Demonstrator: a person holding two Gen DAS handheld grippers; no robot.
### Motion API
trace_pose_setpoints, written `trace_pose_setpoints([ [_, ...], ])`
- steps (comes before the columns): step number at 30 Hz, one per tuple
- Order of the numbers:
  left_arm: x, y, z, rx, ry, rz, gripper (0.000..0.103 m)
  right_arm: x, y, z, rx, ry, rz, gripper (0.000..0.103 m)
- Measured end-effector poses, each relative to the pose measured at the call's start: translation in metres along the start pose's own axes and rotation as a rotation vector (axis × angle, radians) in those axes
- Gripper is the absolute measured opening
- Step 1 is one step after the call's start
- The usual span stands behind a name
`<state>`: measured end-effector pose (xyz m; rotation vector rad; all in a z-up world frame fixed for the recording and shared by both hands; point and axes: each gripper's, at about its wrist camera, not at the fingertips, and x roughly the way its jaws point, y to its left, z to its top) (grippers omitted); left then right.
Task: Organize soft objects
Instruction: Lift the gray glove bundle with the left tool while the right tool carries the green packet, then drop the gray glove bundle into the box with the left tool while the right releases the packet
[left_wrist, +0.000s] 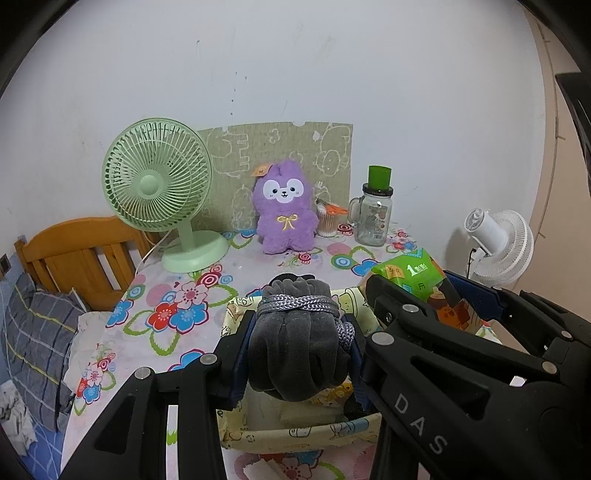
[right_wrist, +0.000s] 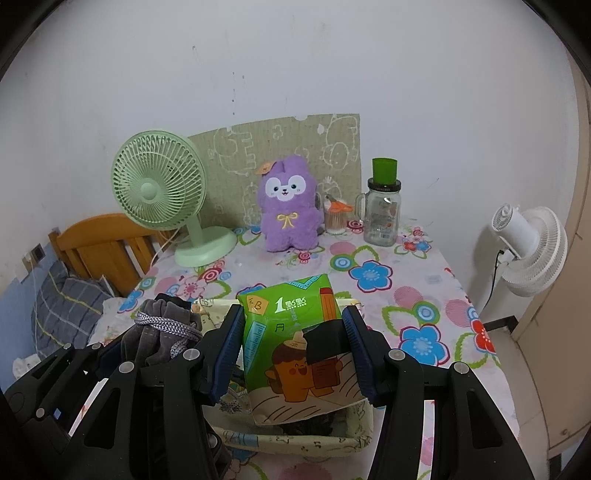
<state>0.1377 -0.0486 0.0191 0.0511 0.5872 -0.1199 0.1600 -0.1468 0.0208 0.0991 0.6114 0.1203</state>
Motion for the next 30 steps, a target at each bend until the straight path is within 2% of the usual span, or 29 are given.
trace_pose_setpoints([
  [19,0.048,0.005,-0.004,-0.012,0.079,-0.009,0.050,0.050,-0.006,-0.002,0.006,0.072,0.021,0.058],
  [25,0.060,0.005,-0.009,-0.006,0.089,0.012,0.063,0.066,-0.007,-0.006,-0.003,0.094,0.019,0.058],
  [30,0.071,0.006,-0.015,-0.004,0.122,0.006,0.069,0.077,-0.008,-0.009,-0.001,0.115,0.018,0.057],
])
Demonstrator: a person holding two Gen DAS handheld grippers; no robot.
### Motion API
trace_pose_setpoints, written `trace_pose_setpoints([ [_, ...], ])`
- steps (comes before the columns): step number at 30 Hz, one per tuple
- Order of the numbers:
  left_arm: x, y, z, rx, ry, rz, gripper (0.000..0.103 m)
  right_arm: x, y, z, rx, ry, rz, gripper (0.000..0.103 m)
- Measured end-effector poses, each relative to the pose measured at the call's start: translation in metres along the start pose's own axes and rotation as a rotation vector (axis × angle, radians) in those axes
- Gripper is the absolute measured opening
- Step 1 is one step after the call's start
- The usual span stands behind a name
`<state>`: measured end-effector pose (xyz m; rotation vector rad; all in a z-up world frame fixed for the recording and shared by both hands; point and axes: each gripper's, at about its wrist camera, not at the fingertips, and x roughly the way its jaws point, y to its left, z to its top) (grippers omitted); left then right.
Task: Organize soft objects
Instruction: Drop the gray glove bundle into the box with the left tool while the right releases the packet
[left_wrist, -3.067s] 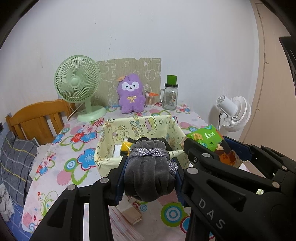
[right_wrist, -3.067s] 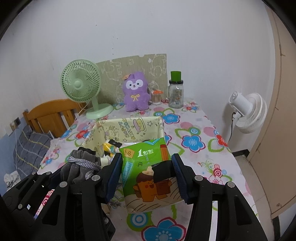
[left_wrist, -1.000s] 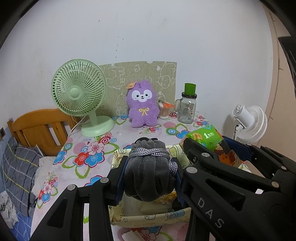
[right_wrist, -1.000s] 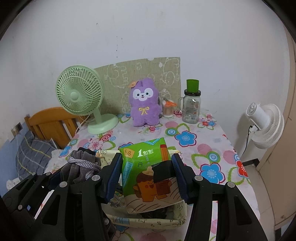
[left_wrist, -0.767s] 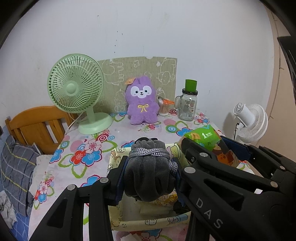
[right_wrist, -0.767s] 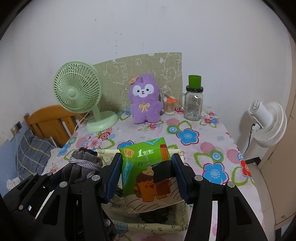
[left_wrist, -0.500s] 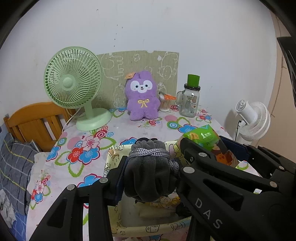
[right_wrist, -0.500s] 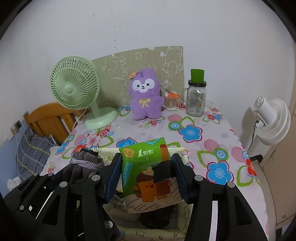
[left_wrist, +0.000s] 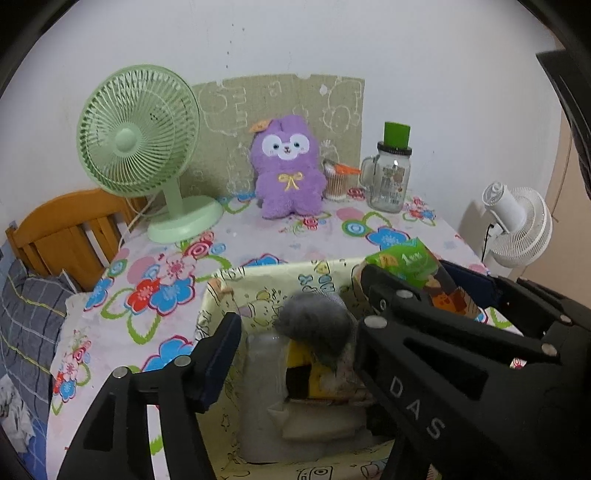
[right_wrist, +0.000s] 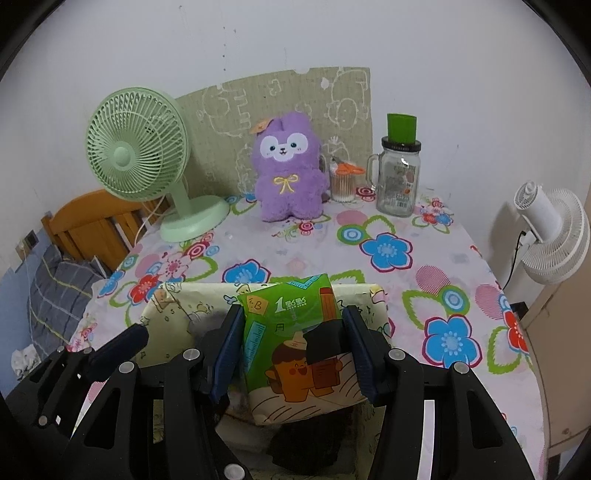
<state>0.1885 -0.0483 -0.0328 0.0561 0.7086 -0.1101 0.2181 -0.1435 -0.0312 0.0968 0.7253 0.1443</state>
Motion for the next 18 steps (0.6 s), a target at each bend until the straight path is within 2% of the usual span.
trace_pose_setpoints([
  [2,0.002,0.000,-0.001,0.000,0.003,-0.006,0.079,0.002,0.000,-0.001,-0.001,0.001,0.001,0.057],
  [3,0.002,0.000,-0.001,0.001,0.002,-0.008,0.080,0.003,0.000,-0.001,0.000,0.003,0.004,0.057],
  [13,0.012,0.005,-0.003,-0.008,0.023,-0.001,0.082,0.014,0.002,-0.002,-0.015,0.025,0.023,0.061],
  [16,0.012,0.005,-0.004,-0.009,0.028,-0.005,0.083,0.015,0.002,-0.002,-0.016,0.023,0.015,0.081],
  [18,0.011,0.005,-0.003,-0.009,0.023,-0.008,0.084,0.012,0.002,-0.002,-0.016,0.007,0.007,0.083],
])
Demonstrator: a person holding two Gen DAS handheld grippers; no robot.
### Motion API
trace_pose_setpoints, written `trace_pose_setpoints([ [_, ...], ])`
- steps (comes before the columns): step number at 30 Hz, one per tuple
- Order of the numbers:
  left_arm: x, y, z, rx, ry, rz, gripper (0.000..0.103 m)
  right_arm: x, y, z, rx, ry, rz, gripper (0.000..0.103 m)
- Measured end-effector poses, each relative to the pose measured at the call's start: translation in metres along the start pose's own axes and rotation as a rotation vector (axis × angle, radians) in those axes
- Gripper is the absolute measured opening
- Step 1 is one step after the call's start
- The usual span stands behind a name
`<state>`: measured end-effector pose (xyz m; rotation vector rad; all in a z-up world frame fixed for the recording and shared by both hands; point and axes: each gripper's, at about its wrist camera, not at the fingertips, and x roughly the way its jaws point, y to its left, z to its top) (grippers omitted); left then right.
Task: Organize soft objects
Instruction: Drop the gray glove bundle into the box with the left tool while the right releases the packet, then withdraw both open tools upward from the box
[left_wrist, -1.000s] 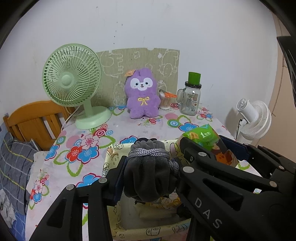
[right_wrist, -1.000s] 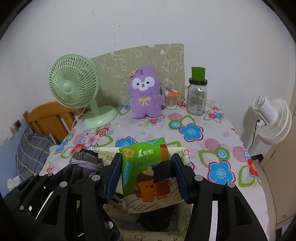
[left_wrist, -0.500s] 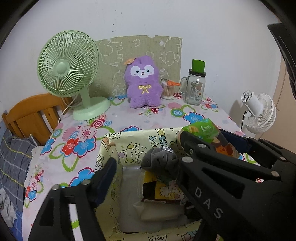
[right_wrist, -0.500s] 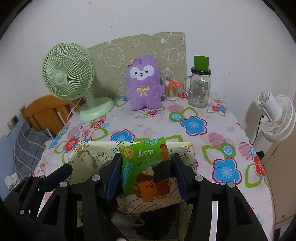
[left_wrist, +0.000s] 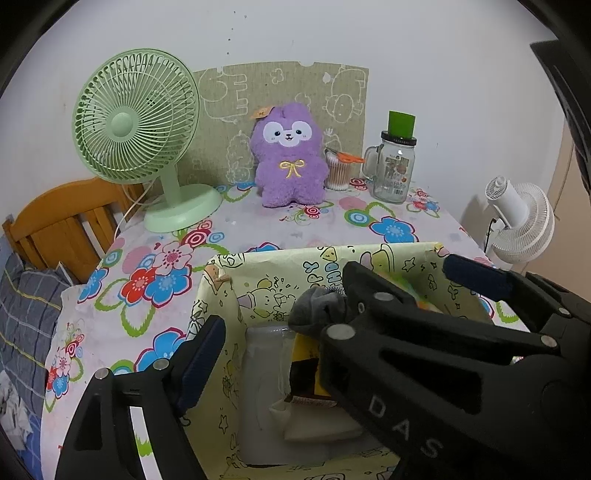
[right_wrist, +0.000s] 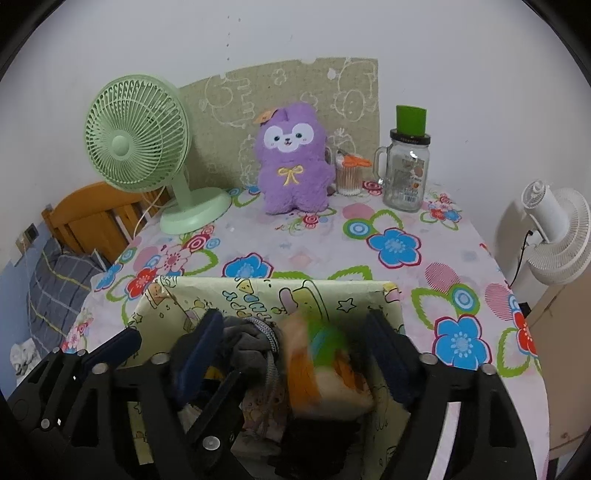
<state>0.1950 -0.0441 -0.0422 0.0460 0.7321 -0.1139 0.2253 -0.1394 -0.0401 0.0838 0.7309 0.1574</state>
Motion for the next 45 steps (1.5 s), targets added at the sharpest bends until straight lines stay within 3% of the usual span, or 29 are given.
trace_pose_setpoints([
  [24,-0.046,-0.005,-0.005,-0.004,-0.068,-0.010,0.087,-0.050,0.007,-0.012,-0.012,-0.059,-0.020,0.084],
  [45,-0.090,-0.011,-0.029,0.003,-0.132,-0.006,0.091,-0.103,0.014,-0.036,-0.019,-0.122,-0.039,0.084],
])
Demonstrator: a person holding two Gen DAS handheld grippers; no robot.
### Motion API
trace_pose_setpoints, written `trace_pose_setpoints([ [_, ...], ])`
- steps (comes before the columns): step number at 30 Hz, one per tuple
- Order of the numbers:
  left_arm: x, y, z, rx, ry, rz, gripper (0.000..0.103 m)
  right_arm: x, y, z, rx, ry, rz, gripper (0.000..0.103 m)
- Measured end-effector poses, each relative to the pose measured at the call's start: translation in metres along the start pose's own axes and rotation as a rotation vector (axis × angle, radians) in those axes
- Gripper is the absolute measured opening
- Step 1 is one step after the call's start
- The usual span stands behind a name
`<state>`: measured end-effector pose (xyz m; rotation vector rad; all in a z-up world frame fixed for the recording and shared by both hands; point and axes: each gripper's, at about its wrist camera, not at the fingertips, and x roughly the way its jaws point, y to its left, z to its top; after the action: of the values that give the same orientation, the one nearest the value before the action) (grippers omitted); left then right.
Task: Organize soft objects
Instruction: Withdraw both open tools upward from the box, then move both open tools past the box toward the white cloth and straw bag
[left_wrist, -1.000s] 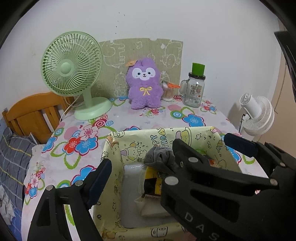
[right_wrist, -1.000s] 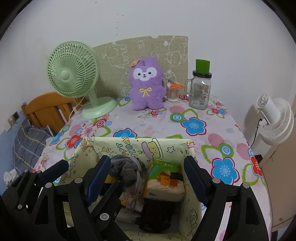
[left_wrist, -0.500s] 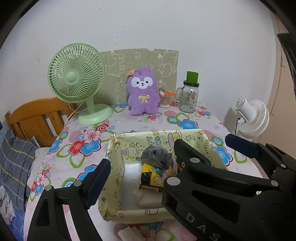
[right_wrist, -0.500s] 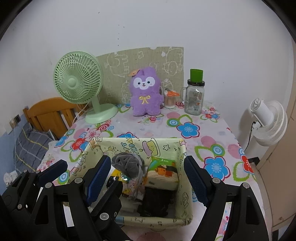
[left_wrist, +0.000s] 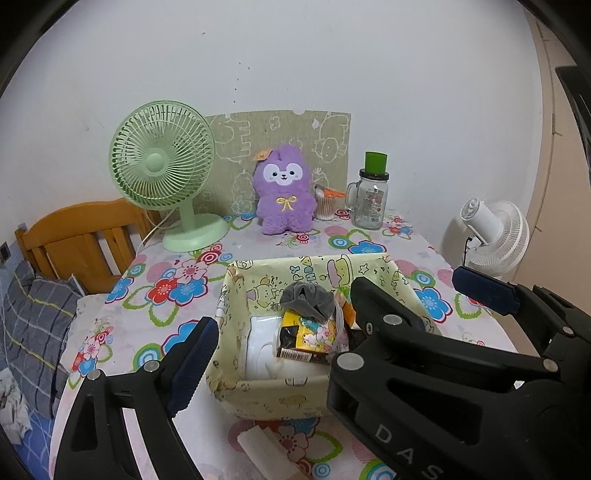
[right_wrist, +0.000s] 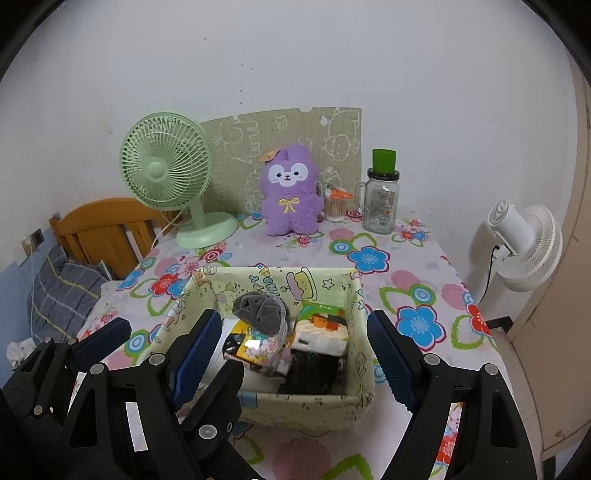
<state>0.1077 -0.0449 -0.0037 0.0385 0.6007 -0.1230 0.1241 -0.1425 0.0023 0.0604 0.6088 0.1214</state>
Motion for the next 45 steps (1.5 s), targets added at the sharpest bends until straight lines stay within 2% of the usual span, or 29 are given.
trace_pose_setpoints([
  [18,-0.032,-0.003,-0.022,0.003,-0.032,0.005,0.093,-0.035,0.005,-0.023,-0.001,-0.027,-0.019,0.084],
  [45,-0.049,-0.001,-0.059,-0.010,-0.022,0.006,0.095,-0.049,0.014,-0.058,-0.014,-0.015,-0.008,0.084],
])
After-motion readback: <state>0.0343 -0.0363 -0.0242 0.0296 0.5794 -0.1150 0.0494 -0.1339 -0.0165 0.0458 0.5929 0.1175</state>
